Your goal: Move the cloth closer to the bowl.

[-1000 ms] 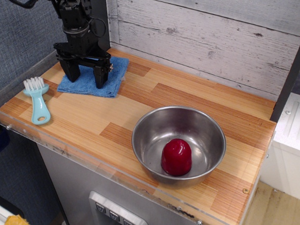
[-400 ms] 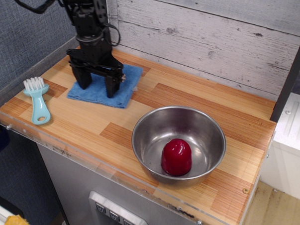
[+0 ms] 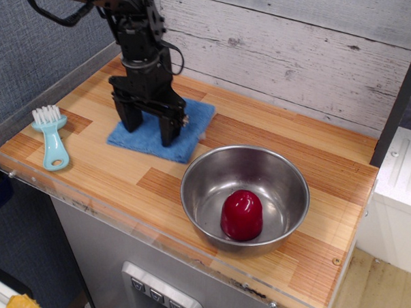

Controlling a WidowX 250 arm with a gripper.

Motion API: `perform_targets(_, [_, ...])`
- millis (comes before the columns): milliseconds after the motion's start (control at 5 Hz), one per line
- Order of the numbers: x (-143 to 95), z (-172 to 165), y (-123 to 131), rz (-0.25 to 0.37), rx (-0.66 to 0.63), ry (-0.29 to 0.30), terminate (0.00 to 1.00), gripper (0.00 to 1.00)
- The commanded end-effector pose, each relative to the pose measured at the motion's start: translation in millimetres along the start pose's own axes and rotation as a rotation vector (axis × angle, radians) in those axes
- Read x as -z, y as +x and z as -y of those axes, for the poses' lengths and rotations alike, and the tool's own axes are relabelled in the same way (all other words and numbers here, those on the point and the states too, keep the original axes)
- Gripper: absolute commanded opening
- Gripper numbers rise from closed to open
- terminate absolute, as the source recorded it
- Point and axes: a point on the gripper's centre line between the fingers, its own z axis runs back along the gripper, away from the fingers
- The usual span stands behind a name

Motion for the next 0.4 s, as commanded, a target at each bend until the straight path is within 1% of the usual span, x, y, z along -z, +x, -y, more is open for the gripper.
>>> perform_targets(0, [-17.5,25.2,-17.8,0.031,0.076,0.006,0.00,1.00])
perform_targets(200, [-17.6,33.7,-29.6,0.019,0.098,0.004,0.00,1.00])
